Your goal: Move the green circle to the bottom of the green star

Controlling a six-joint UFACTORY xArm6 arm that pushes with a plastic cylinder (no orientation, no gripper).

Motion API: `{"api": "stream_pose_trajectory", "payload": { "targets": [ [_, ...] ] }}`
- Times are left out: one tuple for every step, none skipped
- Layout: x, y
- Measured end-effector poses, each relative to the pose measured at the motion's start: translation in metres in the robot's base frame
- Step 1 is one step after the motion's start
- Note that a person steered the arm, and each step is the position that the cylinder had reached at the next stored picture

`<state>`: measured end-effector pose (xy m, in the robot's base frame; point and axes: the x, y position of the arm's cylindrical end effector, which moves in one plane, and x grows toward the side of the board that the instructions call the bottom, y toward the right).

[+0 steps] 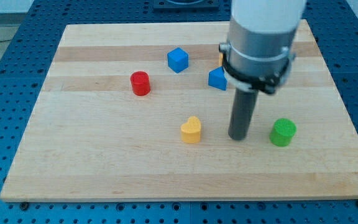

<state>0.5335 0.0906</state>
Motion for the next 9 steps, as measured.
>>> {"api": "stream_pose_trajectory", "payload": {
  "targets": [
    [0.041,0.025],
    [0.03,0.069],
    [0.0,0.073],
    [-0.001,0.059],
    [-0.018,0.062],
    [-0.038,0.091],
    [-0.053,0.109],
    [-0.067,0.117],
    [-0.083,0.122]
  ]
}}
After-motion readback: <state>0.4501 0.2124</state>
